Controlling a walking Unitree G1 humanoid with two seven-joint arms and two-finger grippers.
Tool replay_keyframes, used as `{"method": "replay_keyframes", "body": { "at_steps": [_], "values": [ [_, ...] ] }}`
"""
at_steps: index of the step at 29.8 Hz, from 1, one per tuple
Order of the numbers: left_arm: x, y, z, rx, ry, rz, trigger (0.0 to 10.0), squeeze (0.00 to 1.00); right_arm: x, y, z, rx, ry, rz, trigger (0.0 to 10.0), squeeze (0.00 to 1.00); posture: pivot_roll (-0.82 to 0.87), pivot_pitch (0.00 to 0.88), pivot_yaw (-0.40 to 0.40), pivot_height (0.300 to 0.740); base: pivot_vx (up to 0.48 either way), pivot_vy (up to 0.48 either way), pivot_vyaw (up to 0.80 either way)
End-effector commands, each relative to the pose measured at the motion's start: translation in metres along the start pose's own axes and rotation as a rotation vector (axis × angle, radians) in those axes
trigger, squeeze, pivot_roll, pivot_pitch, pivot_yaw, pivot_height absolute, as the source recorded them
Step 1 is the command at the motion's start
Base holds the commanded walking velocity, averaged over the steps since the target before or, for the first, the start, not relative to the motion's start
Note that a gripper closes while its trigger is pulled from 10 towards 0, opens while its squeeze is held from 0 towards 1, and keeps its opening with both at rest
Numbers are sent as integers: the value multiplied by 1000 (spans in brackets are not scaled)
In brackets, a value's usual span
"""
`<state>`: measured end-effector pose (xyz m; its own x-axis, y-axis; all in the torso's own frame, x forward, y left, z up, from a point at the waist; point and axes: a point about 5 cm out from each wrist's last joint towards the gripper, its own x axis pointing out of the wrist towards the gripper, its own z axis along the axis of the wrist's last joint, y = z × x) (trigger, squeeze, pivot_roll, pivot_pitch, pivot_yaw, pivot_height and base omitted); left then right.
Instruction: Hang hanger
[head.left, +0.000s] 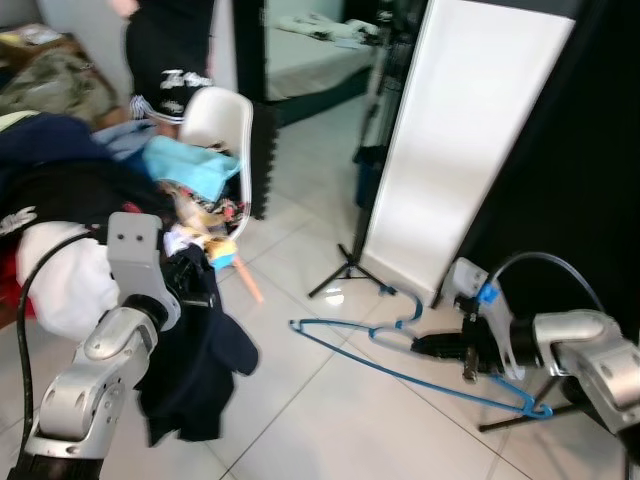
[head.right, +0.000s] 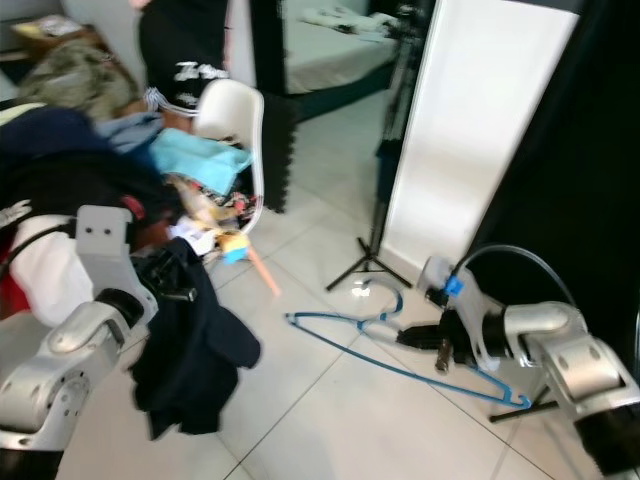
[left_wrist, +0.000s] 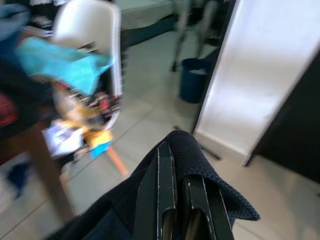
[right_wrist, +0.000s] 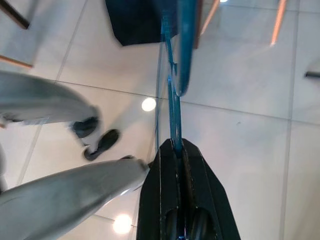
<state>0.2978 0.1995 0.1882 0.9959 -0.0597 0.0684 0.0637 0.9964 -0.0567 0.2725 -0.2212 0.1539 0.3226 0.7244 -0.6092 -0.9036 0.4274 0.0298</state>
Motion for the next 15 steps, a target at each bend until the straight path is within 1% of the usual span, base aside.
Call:
{"method": "replay_keyframes", "body": {
  "at_steps": [1, 2, 4, 5, 6, 7, 8, 9, 10, 11, 12, 14, 15],
  "values": [
    [1, 2, 2, -19, -20, 24, 10000, 0, 9, 13, 8, -36, -14, 69, 10000, 0, -24, 28, -46, 740, 0, 0, -781],
    [1, 2, 2, -19, -20, 24, 10000, 0, 9, 13, 8, -36, -14, 69, 10000, 0, -24, 28, -46, 740, 0, 0, -781],
    [3, 2, 4, -23, -26, 41, 10000, 0, 28, 34, 19, -58, -63, 157, 10000, 0, -26, 29, -44, 740, 0, 0, 0],
    [3, 2, 4, -23, -26, 41, 10000, 0, 28, 34, 19, -58, -63, 157, 10000, 0, -26, 29, -44, 740, 0, 0, 0],
    [4, 2, 4, -22, -28, 50, 10000, 0, 42, 43, 29, -47, -117, 171, 10000, 0, -28, 28, -44, 740, 0, 0, 0],
    [4, 2, 4, -22, -28, 50, 10000, 0, 42, 43, 29, -47, -117, 171, 10000, 0, -28, 28, -44, 740, 0, 0, 0],
    [4, 2, 3, -21, -29, 61, 10000, 0, 49, 46, 34, -25, -143, 170, 10000, 0, -27, 29, -46, 740, 0, 0, 0],
    [4, 2, 3, -21, -29, 61, 10000, 0, 49, 46, 34, -25, -143, 170, 10000, 0, -27, 29, -46, 740, 0, 0, 0],
    [4, 2, 3, -20, -30, 68, 10000, 0, 52, 48, 37, -11, -157, 171, 10000, 0, -27, 29, -46, 740, 0, 0, 0],
    [4, 2, 3, -20, -30, 68, 10000, 0, 52, 48, 37, -11, -157, 171, 10000, 0, -27, 29, -46, 740, 0, 0, 0],
    [5, 3, 3, -19, -30, 82, 10000, 0, 57, 49, 39, 13, -165, 162, 10000, 0, -28, 29, -46, 740, 0, 0, 0],
    [5, 3, 3, -19, -30, 82, 10000, 0, 57, 49, 39, 13, -165, 162, 10000, 0, -28, 29, -46, 740, 0, 0, 0],
    [5, 5, 2, -21, -29, 101, 10000, 0, 62, 49, 40, 34, -161, 143, 10000, 0, -28, 29, -45, 740, 0, 0, 0]
  ]
}}
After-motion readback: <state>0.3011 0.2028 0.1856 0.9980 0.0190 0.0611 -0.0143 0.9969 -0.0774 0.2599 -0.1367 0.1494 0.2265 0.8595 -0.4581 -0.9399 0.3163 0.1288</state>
